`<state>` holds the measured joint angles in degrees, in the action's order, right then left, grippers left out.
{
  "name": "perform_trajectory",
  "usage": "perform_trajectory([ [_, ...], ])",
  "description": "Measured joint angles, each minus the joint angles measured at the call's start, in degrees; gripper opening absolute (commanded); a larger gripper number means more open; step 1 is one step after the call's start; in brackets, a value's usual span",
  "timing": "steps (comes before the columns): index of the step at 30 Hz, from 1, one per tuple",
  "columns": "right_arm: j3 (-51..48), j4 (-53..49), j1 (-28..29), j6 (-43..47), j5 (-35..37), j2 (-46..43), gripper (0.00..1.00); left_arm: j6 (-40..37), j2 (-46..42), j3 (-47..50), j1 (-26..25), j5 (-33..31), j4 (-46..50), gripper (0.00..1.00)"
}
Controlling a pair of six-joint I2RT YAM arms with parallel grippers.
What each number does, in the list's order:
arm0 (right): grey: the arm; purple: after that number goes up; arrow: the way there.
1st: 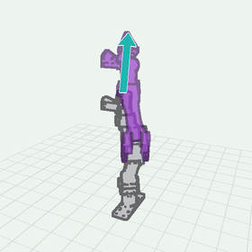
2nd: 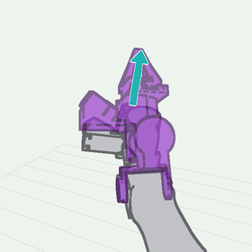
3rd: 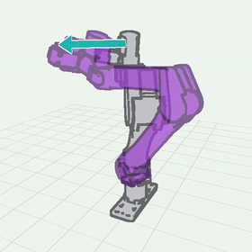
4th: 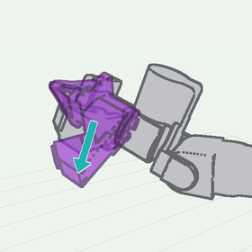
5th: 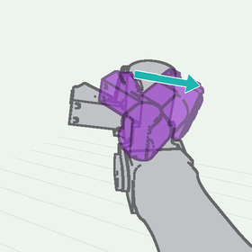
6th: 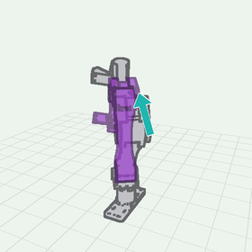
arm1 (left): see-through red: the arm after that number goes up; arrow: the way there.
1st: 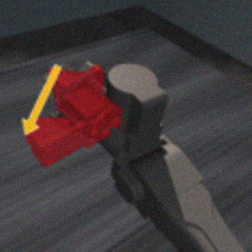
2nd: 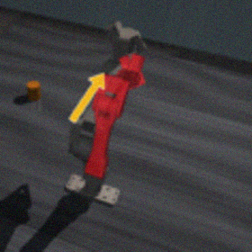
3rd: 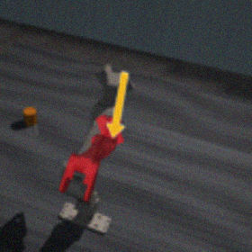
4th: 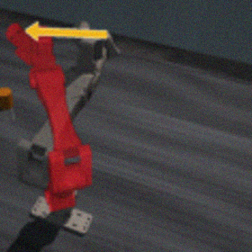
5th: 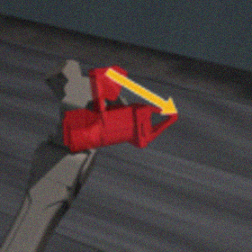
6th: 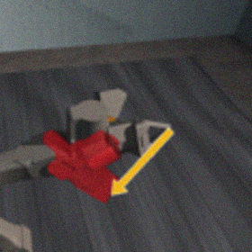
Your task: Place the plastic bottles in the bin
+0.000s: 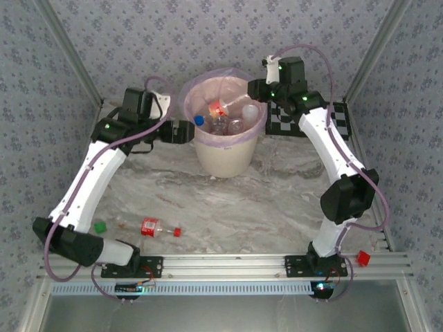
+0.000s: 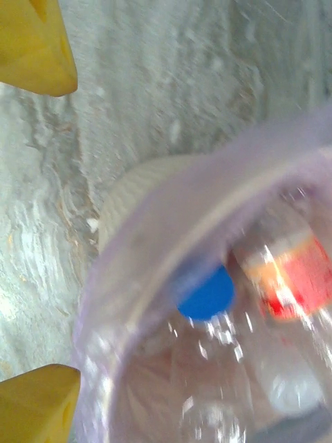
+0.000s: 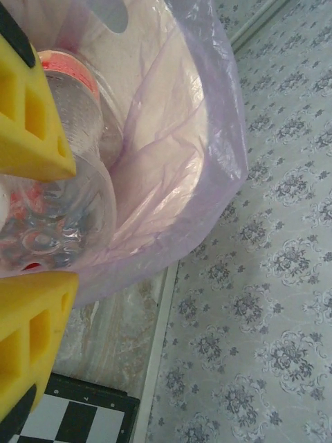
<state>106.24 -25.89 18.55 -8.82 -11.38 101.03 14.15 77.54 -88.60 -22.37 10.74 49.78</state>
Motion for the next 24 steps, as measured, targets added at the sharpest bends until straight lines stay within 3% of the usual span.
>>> perform_trajectory([
  [7,-3.58,0.74,0.35,0.07,0.00,-2.27,0.44,10.88,-10.51,16.26,0.96,-7.76,4.02,0.98],
  [12,-5.20,0.85,-0.04,0.37,0.07,-5.33,0.63,16.90,-13.09,20.55,-0.15,-12.11,10.21,0.98],
  [17,-9.77,1.40,-1.81,0.48,0.63,-12.07,0.81,26.62,-14.34,24.61,-5.90,-16.00,15.47,0.91],
  [24,-19.04,2.45,-6.32,0.37,1.62,-18.86,0.85,44.02,-15.76,32.92,-15.15,-20.57,20.09,0.96],
])
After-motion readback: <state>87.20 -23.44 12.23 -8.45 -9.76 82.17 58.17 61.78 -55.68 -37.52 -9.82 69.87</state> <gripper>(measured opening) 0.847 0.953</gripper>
